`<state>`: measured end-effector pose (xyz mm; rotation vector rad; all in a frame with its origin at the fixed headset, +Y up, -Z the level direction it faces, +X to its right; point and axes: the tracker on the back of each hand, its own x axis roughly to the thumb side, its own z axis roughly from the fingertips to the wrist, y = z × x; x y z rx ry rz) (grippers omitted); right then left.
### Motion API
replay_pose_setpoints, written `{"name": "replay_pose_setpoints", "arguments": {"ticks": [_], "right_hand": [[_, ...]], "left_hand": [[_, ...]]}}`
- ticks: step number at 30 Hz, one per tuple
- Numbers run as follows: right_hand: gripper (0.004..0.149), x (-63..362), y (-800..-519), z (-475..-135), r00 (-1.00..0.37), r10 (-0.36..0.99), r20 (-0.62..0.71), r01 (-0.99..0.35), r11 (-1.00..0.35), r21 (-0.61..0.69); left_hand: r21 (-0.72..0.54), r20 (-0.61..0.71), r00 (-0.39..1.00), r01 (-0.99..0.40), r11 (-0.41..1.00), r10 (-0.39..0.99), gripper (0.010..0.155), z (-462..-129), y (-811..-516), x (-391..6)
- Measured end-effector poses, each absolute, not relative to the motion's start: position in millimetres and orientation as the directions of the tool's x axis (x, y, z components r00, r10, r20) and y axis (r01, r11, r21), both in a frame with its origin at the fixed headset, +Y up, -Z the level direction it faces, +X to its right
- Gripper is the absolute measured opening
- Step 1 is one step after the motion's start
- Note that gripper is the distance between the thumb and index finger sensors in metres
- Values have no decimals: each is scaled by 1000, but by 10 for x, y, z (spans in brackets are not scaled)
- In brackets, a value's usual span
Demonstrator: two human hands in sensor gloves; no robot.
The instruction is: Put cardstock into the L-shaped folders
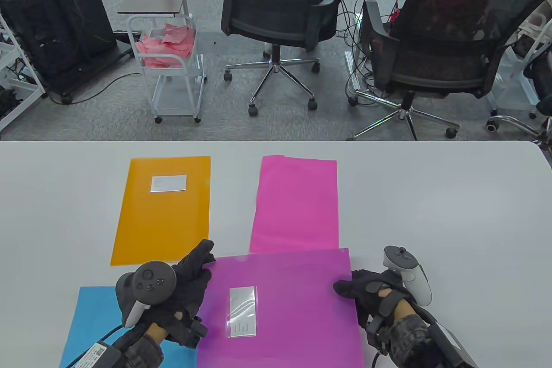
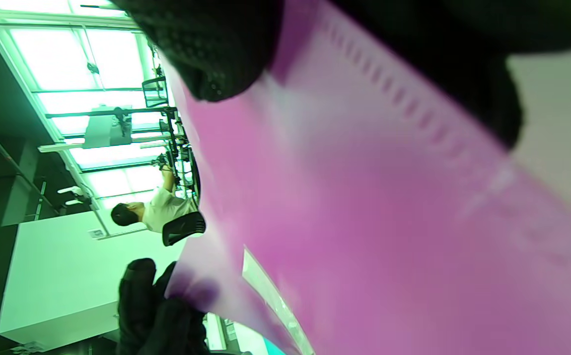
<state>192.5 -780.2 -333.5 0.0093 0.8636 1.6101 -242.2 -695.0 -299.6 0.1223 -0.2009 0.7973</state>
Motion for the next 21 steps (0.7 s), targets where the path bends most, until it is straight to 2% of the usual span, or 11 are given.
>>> {"name": "replay_pose_setpoints", "arguments": {"ticks": [3,10,13,15,17,19,21], "right_hand": [[45,1928,-7798,-3323,-361,813,-458,-848,-82,524],[64,1890,-7749,-3276,-657,603,-452,-741,-408,533],[66,1878,-7636,-3250,-735,490,-468,-677,-552,487],[77,1831,-7463,-3238,-793,430,-432,-598,-683,418],[85,1726,-7268,-3215,-864,381,-330,-479,-825,301],[88,1522,-7073,-3179,-925,356,-135,-375,-914,157],[86,1294,-6988,-3163,-898,430,93,-418,-900,124]], "left_hand": [[26,177,594,-800,600,785,60,-3016,-6958,-2488],[7,139,514,-855,518,846,59,-3026,-6993,-2510],[1,161,520,-850,527,839,59,-3023,-6987,-2480],[-3,168,523,-848,531,836,59,-3026,-6988,-2455],[-6,176,519,-849,528,836,59,-3026,-6991,-2426],[-4,184,525,-845,535,831,58,-3028,-6987,-2383],[2,191,524,-845,534,830,58,-3026,-6989,-2344]]}}
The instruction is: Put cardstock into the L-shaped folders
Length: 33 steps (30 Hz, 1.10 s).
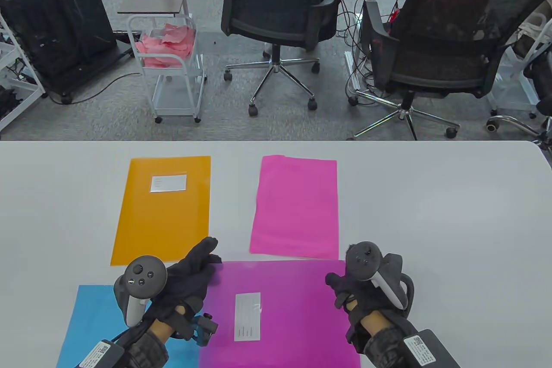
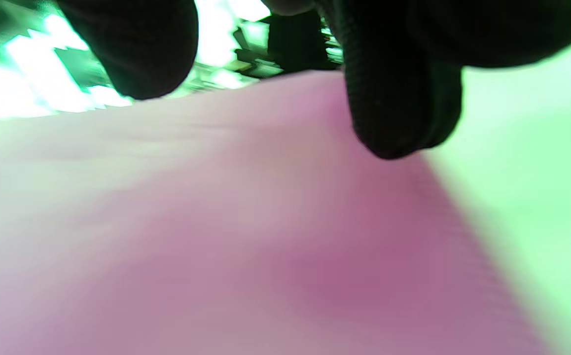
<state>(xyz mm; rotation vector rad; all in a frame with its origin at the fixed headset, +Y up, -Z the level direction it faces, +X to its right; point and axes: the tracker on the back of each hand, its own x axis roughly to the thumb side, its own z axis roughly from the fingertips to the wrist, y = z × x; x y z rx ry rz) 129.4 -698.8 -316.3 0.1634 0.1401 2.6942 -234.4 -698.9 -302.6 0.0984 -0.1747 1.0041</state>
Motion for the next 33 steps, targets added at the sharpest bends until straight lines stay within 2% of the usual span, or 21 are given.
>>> {"name": "replay_pose_setpoints", "arguments": {"ticks": [1,3,4,6,11,14,18,20,24,25,28,33], "right_hand": [[85,1152,-6983,-3164,-845,489,216,-466,-872,150],[83,943,-7031,-3172,-799,532,278,-484,-845,227],[83,853,-7068,-3185,-793,530,301,-453,-843,291],[81,723,-7165,-3213,-775,525,351,-418,-843,339],[77,850,-7238,-3191,-831,457,318,-392,-886,249],[54,940,-7233,-3232,-833,470,293,-413,-880,237],[46,1003,-7190,-3267,-804,517,293,-451,-852,266],[45,1031,-7186,-3275,-776,563,282,-493,-822,284],[45,1139,-7182,-3323,-648,709,277,-614,-702,361],[44,1160,-7175,-3329,-627,726,283,-628,-686,369],[44,1220,-7173,-3343,-597,756,270,-645,-652,399],[45,1286,-7218,-3373,-622,747,233,-651,-660,376]], "left_hand": [[4,190,522,-847,531,831,58,-3022,-6998,-2318],[2,188,511,-854,520,839,58,-3014,-7017,-2283],[1,183,508,-856,517,842,58,-3012,-7026,-2273],[-13,159,477,-874,485,864,57,-3001,-7054,-2263],[-68,79,391,-916,396,917,57,-3004,-7107,-2268],[-83,52,360,-928,363,932,58,-3014,-7126,-2277],[-111,19,290,-950,290,957,58,-3024,-7174,-2292],[-166,-11,273,-949,267,962,66,-3039,-7225,-2305],[-487,-196,255,-864,132,947,102,-3035,-7494,-2295],[-538,-231,255,-838,95,939,107,-3029,-7552,-2288],[-629,-311,259,-778,6,915,115,-3017,-7639,-2283],[-636,-225,296,-766,90,928,117,-3076,-7544,-2382]]}}
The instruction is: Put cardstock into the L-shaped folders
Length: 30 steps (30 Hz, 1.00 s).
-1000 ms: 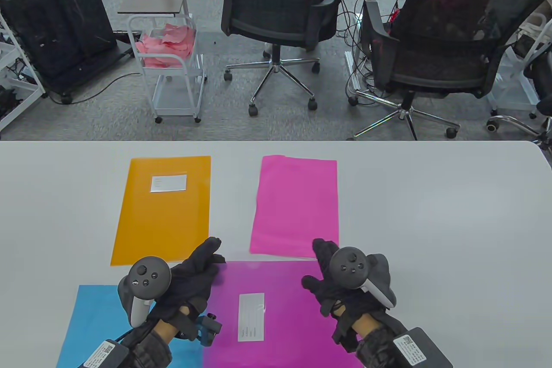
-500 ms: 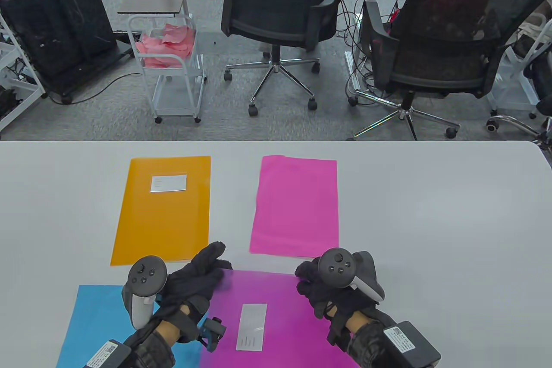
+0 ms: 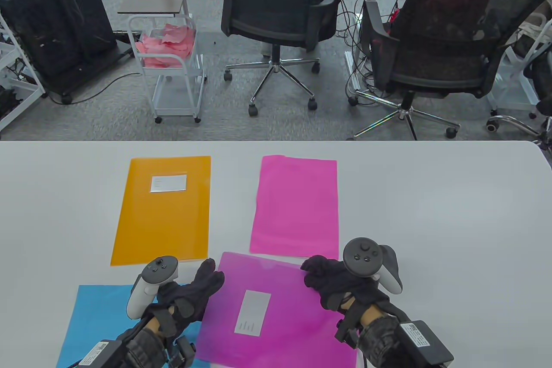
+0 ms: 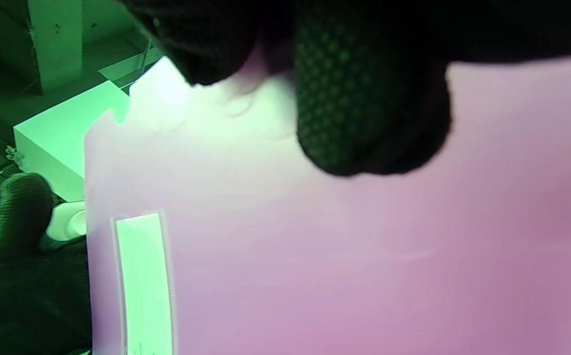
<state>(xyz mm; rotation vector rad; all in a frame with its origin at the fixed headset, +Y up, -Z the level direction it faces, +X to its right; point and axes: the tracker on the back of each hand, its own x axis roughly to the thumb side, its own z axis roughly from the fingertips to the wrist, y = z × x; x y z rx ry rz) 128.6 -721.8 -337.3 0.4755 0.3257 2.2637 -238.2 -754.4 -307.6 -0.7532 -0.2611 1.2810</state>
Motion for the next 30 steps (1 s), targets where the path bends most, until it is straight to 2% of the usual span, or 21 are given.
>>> {"name": "replay_pose_setpoints", "arguments": {"ticks": [3,6,8,9,11,12,13,14,15,18,20,26,30], "right_hand": [[45,1319,-7234,-3382,-652,727,216,-643,-680,353],[46,1357,-7253,-3395,-655,731,192,-651,-675,347],[46,1381,-7264,-3404,-656,733,182,-652,-671,352],[46,1385,-7265,-3404,-657,732,180,-651,-671,355],[46,1393,-7267,-3407,-662,728,179,-646,-675,356],[46,1393,-7261,-3403,-666,725,178,-642,-678,358],[46,1394,-7261,-3403,-667,723,178,-639,-679,361],[46,1392,-7261,-3402,-667,724,178,-638,-678,365],[46,1390,-7263,-3402,-666,725,177,-638,-676,368],[46,1380,-7269,-3398,-671,720,179,-629,-680,377],[46,1378,-7270,-3397,-675,716,178,-624,-682,381],[46,1382,-7278,-3398,-676,717,170,-623,-679,387],[46,1373,-7302,-3398,-680,715,163,-616,-678,401]], "left_hand": [[-595,-131,342,-778,202,930,115,-3136,-7421,-2518],[-548,10,551,-695,466,834,112,-3214,-7241,-2760],[-472,83,783,-514,716,617,110,-3251,-7147,-2972],[-458,89,839,-444,770,537,110,-3259,-7136,-3028],[-453,73,956,-223,863,285,109,-3281,-7140,-3172],[-499,59,991,-75,863,120,107,-3303,-7169,-3258],[-553,42,999,7,833,19,106,-3314,-7206,-3317],[-592,9,997,65,803,-73,106,-3319,-7253,-3380],[-605,-9,994,79,792,-106,105,-3327,-7297,-3424],[-665,-41,989,78,743,-141,103,-3346,-7472,-3525],[-691,-24,980,126,712,-196,102,-3356,-7546,-3547],[-569,2,989,122,814,-146,90,-3363,-7520,-3459],[-573,17,988,138,808,-156,89,-3366,-7520,-3422]]}}
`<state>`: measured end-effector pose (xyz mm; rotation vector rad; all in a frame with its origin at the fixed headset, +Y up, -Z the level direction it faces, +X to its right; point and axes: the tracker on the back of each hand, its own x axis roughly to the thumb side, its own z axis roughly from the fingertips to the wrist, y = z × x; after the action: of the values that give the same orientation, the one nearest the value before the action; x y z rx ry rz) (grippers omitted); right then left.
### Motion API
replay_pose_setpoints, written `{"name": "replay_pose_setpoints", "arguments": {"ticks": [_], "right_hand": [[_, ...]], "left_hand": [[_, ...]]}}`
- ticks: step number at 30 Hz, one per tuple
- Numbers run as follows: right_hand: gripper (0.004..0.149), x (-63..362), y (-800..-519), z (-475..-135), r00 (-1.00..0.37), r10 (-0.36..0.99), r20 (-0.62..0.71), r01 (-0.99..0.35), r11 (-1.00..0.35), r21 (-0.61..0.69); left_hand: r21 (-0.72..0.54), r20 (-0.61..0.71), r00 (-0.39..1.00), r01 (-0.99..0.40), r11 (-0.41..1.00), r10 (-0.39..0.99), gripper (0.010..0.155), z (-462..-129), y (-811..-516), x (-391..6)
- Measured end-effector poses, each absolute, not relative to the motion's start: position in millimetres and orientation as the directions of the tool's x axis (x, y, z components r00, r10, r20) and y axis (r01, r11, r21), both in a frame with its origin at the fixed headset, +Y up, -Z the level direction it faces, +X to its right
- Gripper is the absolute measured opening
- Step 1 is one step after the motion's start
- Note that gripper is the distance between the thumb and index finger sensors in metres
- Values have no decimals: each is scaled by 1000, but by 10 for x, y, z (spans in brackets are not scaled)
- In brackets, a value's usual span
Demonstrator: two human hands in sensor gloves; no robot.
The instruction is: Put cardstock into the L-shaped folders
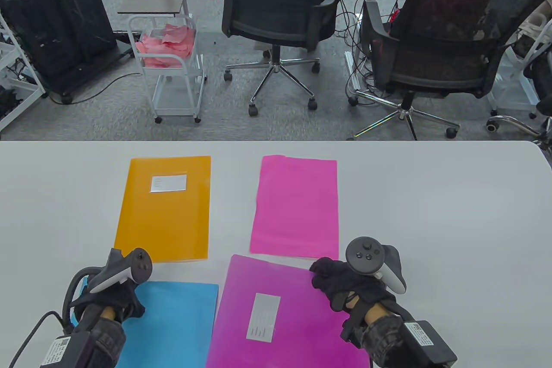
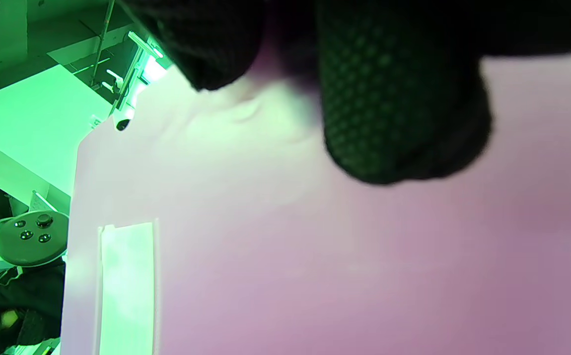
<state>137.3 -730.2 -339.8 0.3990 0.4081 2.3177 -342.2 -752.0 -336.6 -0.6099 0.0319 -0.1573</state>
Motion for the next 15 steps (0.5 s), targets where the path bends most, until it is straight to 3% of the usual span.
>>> {"name": "replay_pose_setpoints", "arguments": {"ticks": [15], "right_hand": [[46,1365,-7310,-3392,-686,710,156,-607,-678,414]], "left_hand": [[-531,26,990,130,837,-137,90,-3371,-7540,-3440]]}}
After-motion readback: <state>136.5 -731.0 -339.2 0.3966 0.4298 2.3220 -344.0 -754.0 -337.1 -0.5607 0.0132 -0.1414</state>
